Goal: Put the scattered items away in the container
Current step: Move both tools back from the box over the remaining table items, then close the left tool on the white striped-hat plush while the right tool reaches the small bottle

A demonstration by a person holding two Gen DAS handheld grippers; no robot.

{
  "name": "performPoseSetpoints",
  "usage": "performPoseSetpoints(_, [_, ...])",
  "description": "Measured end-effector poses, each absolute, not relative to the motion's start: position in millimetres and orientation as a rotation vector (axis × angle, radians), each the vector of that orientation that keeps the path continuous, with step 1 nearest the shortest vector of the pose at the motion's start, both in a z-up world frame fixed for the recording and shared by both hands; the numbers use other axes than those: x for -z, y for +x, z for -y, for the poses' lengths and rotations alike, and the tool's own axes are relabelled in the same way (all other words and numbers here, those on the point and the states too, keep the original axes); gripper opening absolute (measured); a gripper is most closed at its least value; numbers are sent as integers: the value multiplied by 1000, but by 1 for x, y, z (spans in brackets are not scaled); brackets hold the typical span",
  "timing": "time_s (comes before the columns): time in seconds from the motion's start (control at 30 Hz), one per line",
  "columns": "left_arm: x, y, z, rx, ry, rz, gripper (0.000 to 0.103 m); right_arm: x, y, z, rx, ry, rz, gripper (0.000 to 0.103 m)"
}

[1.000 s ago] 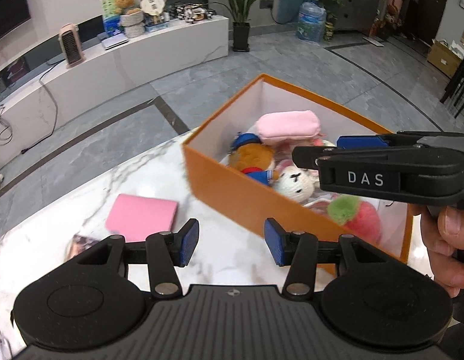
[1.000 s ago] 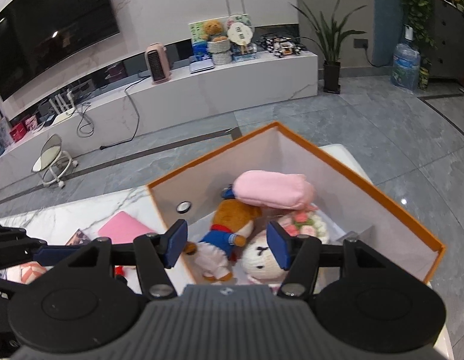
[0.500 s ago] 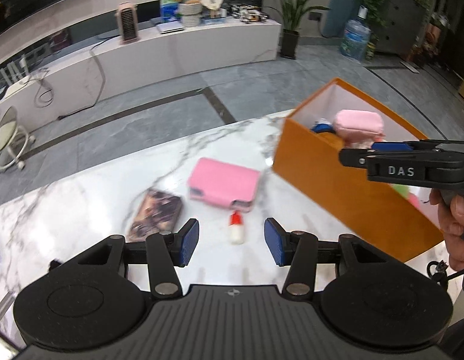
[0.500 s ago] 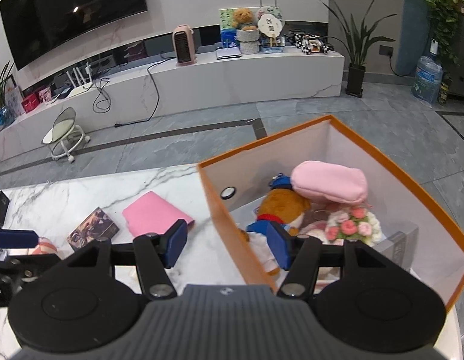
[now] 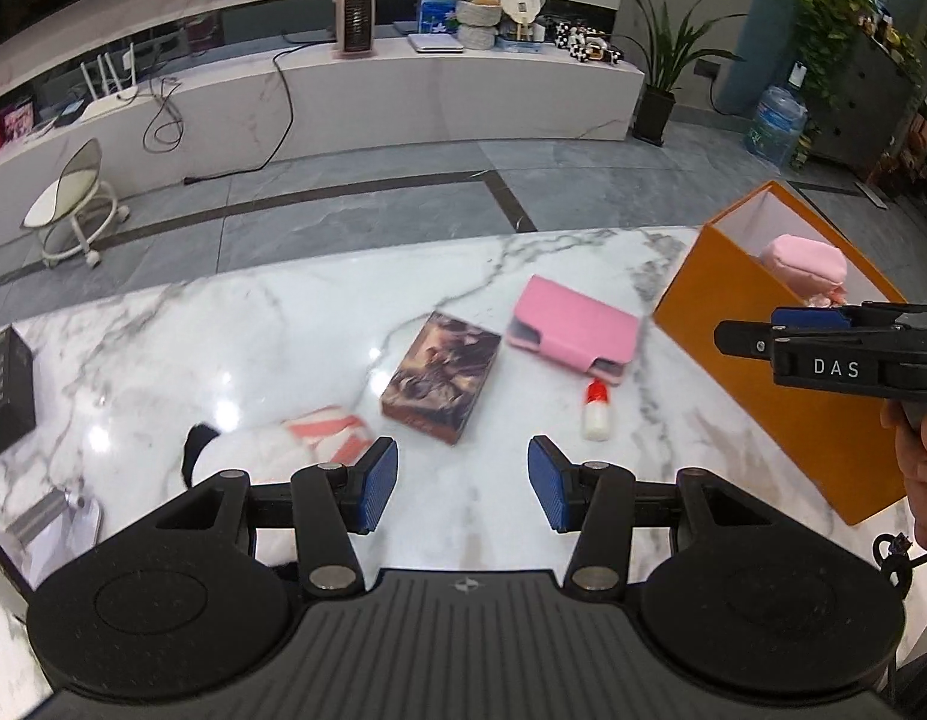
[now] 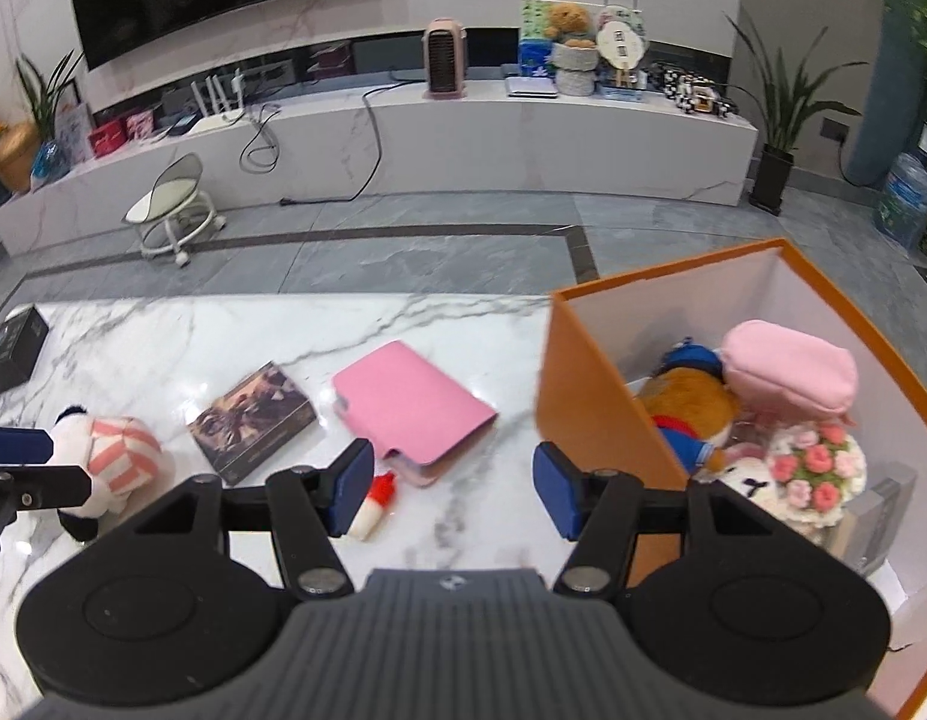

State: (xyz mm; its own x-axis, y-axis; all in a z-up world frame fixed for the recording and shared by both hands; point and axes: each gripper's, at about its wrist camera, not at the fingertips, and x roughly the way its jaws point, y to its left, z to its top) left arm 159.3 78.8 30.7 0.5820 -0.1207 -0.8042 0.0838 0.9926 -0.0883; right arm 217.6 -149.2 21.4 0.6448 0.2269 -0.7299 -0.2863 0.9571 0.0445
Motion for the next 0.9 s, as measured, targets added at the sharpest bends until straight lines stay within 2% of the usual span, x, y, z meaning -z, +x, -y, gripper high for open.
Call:
performPoseSetpoints(0.3, [-13,154,-107,36,31,-855,58,-5,215,134,-304,-140,-849,64])
performPoseSetpoints(0.7, [3,153,-129,21,138,-805,76,14,215,117,-324,-191,-883,66])
performPoseSetpoints(0.77, [7,154,-134,21,132,-803,82,17,214,115,-326,-195,-885,67])
performPoseSetpoints(0.9, [18,158,-139,26,113,-821,83,22,214,111,-334,-199,-893,68])
